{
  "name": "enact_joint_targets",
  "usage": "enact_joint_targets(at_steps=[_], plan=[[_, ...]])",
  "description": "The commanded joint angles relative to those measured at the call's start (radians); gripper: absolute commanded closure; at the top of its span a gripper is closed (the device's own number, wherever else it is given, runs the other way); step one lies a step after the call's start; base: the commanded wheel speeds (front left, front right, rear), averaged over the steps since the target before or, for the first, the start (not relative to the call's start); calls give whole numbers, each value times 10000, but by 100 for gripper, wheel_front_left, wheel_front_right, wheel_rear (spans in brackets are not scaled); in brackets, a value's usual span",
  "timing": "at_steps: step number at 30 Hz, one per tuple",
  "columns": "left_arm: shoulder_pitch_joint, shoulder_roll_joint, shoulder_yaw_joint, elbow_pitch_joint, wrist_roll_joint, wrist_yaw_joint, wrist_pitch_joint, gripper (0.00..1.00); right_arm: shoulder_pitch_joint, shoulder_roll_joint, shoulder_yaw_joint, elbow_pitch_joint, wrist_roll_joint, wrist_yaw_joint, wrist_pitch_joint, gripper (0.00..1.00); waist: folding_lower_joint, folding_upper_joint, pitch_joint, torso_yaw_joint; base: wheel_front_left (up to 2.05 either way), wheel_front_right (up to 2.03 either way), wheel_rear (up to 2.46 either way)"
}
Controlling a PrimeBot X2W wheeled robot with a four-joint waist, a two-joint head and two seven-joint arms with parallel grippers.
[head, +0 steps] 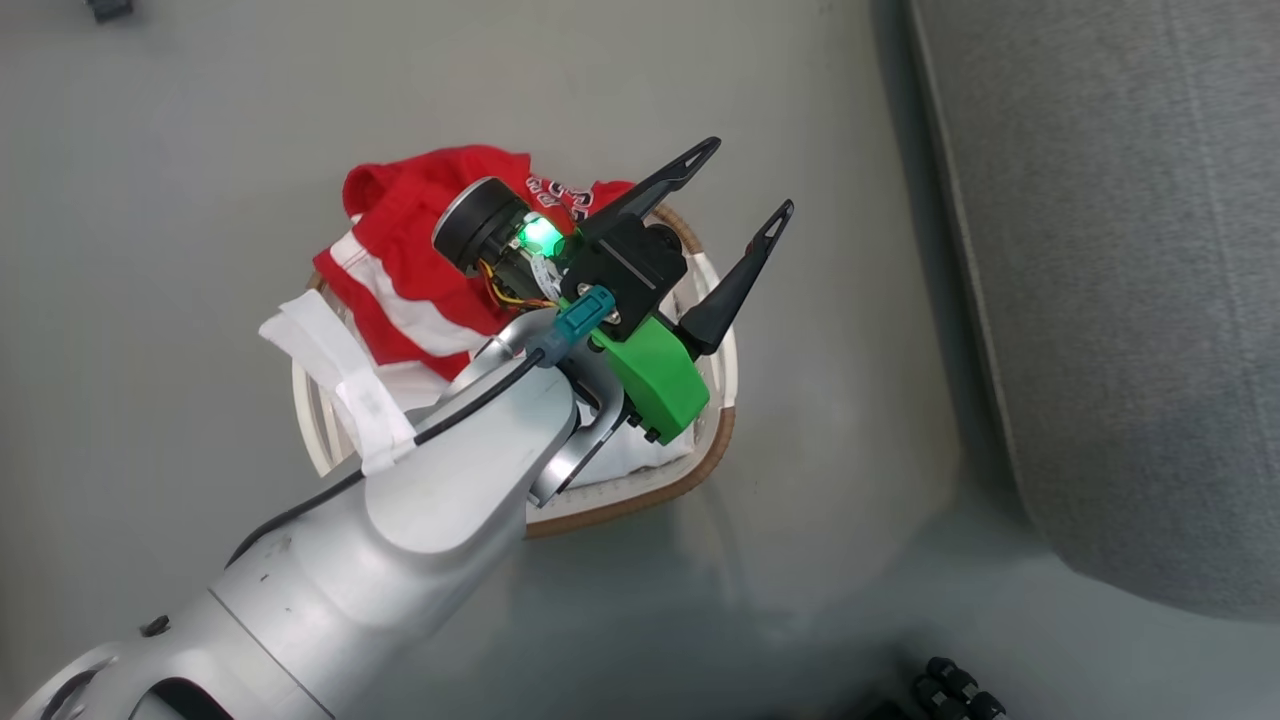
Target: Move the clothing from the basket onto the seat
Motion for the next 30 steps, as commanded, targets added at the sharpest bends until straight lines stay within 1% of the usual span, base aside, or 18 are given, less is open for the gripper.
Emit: enact_joint_targets(at_steps=[1, 6, 10, 11, 12, 13, 14, 15, 22, 26, 30], plan=[[-157, 69, 6, -25, 70, 66, 41, 0, 407, 213, -202, 337, -127, -10, -136, 100, -2, 0, 583, 521, 0, 0, 0], [-100, 140, -68, -148, 74, 142, 114, 0, 1243, 730, -948, 1548, -664, -10, -630, 100, -2, 0, 690, 544, 0, 0, 0], [-56, 223, -94, -191, 17, 153, 146, 0, 1439, 1073, -1076, 2204, -1071, -10, -910, 100, -2, 0, 686, 534, 0, 0, 0], [-38, 228, -90, -194, -22, 154, 149, 0, 1427, 1126, -1080, 2308, -1145, -10, -965, 87, -2, 0, 684, 516, 0, 0, 0], [16, 229, -36, -197, -112, 152, 137, 0, 1390, 1205, -1082, 2427, -1225, -10, -1029, 67, -2, 0, 682, 484, 0, 0, 0], [69, 245, 24, -192, -191, 162, 132, 0, 1355, 1301, -1058, 2514, -1272, -10, -1094, 58, -2, 0, 670, 446, 0, 0, 0], [116, 269, 80, -192, -267, 161, 116, 0, 1310, 1408, -989, 2592, -1326, -10, -1156, 11, -2, 0, 654, 405, 0, 0, 0], [144, 292, 115, -190, -305, 168, 92, 0, 1287, 1485, -940, 2656, -1380, -10, -1191, 0, -2, 0, 636, 372, 0, 0, 0], [265, 267, 239, -150, -493, 245, -51, 0, 1474, 1810, -611, 2938, -1437, -10, -1435, 0, -2, 0, 269, 217, 0, 0, 0], [369, 279, 363, -62, -576, 250, -190, 0, 1752, 1994, -319, 2756, -1341, -10, -1541, 0, -2, 0, -175, 127, 0, 0, 0], [555, 181, 572, 67, -806, 215, -342, 0, 2168, 2105, 13, 2449, -1247, -10, -1578, 0, -2, 0, -843, 115, 0, 0, 0]])
